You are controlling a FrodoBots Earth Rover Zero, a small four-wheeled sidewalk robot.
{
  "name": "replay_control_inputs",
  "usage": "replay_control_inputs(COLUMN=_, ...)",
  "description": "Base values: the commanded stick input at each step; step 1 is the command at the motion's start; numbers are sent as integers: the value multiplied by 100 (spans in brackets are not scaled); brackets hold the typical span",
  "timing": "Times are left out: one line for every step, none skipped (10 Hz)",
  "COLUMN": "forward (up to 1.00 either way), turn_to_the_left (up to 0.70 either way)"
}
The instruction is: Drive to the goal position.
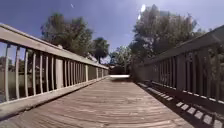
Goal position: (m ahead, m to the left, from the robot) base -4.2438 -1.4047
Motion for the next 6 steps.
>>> replay_control_inputs(forward=0, turn_to_the_left=-70)
replay_control_inputs(forward=0, turn_to_the_left=-70)
replay_control_inputs(forward=0, turn_to_the_left=-70)
replay_control_inputs(forward=0, turn_to_the_left=-70)
replay_control_inputs(forward=0, turn_to_the_left=-70)
replay_control_inputs(forward=0, turn_to_the_left=-70)
